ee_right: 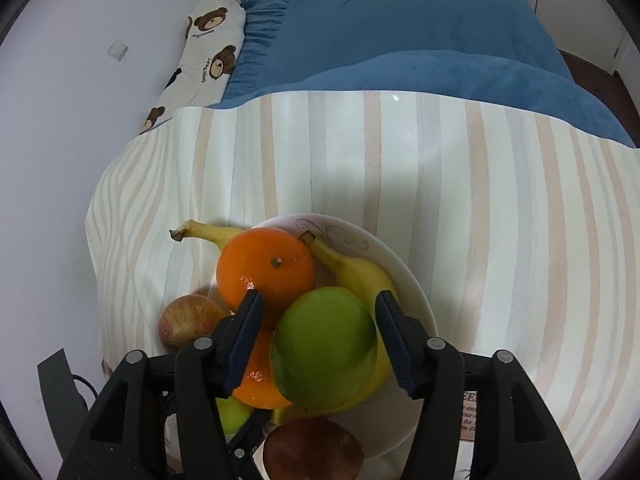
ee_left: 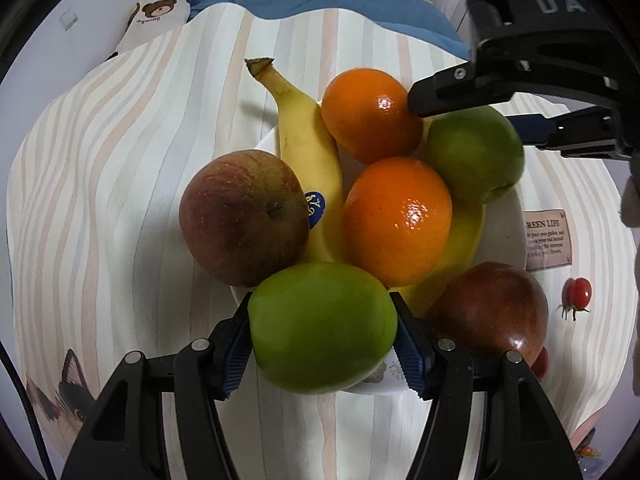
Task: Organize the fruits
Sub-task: 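Carry both green apples to the plate and set the right tool's apple on it, then open the right tool and lift it away while the left tool holds its green apple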
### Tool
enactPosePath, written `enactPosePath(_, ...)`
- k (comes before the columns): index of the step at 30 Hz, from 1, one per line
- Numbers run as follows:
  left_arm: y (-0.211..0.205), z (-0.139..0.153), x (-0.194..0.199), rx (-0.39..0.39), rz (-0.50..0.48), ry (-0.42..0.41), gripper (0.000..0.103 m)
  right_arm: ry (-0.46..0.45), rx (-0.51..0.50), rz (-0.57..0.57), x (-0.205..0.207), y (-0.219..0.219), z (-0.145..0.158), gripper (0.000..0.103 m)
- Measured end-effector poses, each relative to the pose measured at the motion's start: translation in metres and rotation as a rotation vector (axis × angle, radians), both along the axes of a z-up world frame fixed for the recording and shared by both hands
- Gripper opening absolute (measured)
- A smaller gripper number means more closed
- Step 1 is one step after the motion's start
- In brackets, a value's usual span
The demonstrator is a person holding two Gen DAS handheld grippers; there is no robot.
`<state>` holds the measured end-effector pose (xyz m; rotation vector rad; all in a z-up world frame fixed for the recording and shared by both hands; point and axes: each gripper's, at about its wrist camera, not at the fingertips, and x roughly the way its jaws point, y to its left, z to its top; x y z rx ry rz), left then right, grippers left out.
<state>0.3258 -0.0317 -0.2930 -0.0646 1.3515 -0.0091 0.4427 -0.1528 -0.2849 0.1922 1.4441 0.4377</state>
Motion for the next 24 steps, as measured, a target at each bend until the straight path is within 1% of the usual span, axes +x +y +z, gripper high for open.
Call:
enactPosePath(4,0.005,-0.009,0.008,-0.017,0.024,0.023,0.061,0.002,-0.001,-0.008,0.0,-0.001,0.001,0.064)
enactPosePath(6,0.009,-0.013,0.01,-0.026,0.036,0.031,0.063,0.008,-0.005,-0.009,-0.001,-0.001,0.001,0.065)
enactPosePath(8,0.013,-0.015,0.012,-0.018,0.044,0.033,0.065,0.007,-0.007,-0.01,-0.002,-0.003,0.001,0.071)
enactPosePath(13,0.02,-0.017,0.012,-0.029,0.048,0.029,0.065,0.009,-0.003,-0.022,-0.004,-0.007,0.004,0.08)
enactPosePath(16,0.021,-0.015,0.014,-0.023,0.041,0.016,0.065,0.004,-0.001,-0.025,-0.004,-0.009,0.007,0.083)
enactPosePath(17,0.016,-0.013,0.013,-0.023,0.04,0.013,0.066,0.003,0.0,-0.025,-0.005,-0.01,0.008,0.084)
enactPosePath(20,0.016,-0.008,0.015,-0.031,0.043,0.004,0.066,-0.001,0.004,-0.027,-0.006,-0.012,0.013,0.085)
enactPosePath(22,0.02,-0.002,0.015,-0.042,0.048,-0.003,0.066,-0.005,0.012,-0.032,-0.007,-0.015,0.018,0.087)
enactPosePath(24,0.027,0.011,0.011,-0.054,0.051,-0.026,0.066,-0.011,0.017,-0.034,-0.009,-0.019,0.024,0.087)
